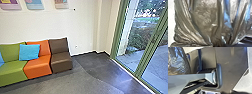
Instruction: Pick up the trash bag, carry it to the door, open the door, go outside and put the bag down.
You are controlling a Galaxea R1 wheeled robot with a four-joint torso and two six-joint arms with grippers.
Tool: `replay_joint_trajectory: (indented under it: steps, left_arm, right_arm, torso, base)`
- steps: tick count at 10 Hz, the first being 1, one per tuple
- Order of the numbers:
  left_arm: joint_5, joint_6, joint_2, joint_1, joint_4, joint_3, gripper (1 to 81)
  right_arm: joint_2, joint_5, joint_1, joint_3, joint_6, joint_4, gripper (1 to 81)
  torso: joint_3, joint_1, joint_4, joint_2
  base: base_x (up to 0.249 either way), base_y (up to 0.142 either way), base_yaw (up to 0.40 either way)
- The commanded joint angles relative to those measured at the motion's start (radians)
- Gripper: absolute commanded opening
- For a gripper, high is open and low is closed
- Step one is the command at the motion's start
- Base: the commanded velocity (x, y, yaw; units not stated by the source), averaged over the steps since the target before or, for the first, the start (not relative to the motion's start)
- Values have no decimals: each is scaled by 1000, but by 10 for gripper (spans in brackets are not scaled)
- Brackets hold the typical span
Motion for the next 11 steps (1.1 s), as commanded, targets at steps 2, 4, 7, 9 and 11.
replay_joint_trajectory:
  steps: [2,4,7,9,11]
  left_arm:
    - [67,4,-4,-33,2,-48,10]
    - [66,4,-2,-31,2,-48,10]
    - [61,4,4,-31,2,-48,10]
    - [55,4,10,-31,2,-48,10]
    - [53,4,19,-33,2,-48,10]
  right_arm:
    - [113,-59,1,-154,-9,-51,811]
    - [146,-48,-7,-190,-9,-65,811]
    - [149,-40,-7,-189,-9,-65,811]
    - [149,-39,-7,-189,-9,-65,811]
    - [155,-39,-5,-193,-10,-65,811]
  torso:
    - [5,-143,0,223]
    - [76,-121,0,188]
    - [149,-109,0,170]
    - [202,-131,0,203]
    - [161,-137,0,214]
  base:
    - [0,0,0]
    - [0,0,0]
    - [0,0,0]
    - [0,0,0]
    - [0,0,0]
